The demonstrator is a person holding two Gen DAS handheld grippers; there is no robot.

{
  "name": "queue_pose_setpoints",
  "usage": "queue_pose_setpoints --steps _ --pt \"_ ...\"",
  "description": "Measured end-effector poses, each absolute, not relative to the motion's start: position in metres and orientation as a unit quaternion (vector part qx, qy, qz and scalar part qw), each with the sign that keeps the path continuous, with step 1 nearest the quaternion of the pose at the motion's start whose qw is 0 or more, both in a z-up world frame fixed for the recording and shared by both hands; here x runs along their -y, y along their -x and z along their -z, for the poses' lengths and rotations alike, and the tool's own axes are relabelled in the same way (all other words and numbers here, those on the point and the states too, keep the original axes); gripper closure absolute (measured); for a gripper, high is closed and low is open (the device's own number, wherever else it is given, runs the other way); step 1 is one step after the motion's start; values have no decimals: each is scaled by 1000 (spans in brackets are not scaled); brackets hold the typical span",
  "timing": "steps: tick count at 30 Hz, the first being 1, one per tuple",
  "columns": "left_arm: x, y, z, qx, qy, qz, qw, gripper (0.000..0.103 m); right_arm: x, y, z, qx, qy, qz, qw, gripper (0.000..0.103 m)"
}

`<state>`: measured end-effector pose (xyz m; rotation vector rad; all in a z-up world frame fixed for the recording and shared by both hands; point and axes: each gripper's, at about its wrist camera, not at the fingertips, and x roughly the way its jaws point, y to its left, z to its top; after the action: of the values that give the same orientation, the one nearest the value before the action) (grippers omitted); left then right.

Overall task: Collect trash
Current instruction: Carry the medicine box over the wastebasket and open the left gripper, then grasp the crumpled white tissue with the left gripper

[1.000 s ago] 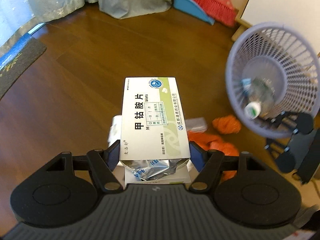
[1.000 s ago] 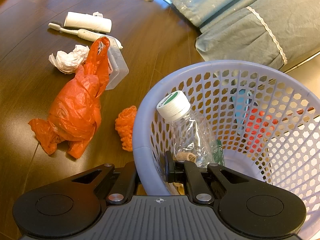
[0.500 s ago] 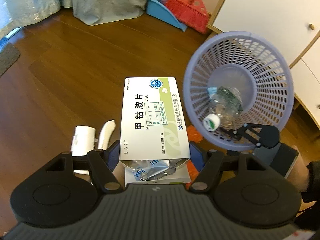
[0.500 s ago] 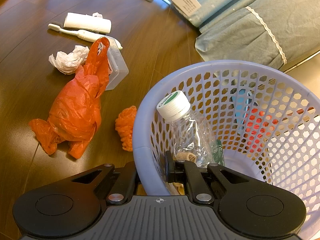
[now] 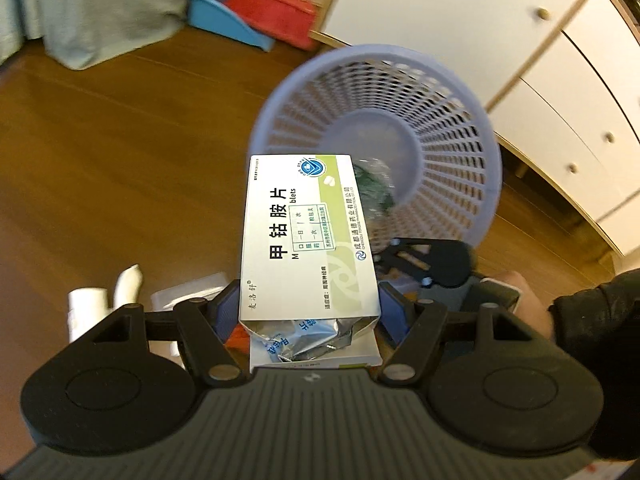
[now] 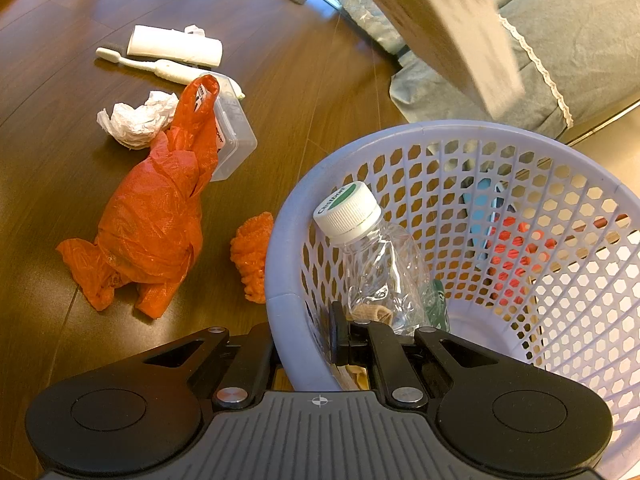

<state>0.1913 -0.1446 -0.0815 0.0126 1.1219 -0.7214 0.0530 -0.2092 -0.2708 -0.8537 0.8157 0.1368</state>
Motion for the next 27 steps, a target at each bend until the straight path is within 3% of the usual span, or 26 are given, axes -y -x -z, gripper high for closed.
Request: queue_pose_setpoints --steps 11,16,23,27 --pt "218 -242 91 -475 46 362 800 32 208 -56 270 -386 398 -64 830 99" --pt "165 -231 94 -459 29 295 838 32 208 -56 271 -382 394 -60 834 99" --pt "61 -194 139 -497 32 117 859 32 208 -55 273 -382 392 -60 835 99" --pt "41 -168 170 -519 31 74 851 35 208 -55 272 -383 394 -59 834 99"
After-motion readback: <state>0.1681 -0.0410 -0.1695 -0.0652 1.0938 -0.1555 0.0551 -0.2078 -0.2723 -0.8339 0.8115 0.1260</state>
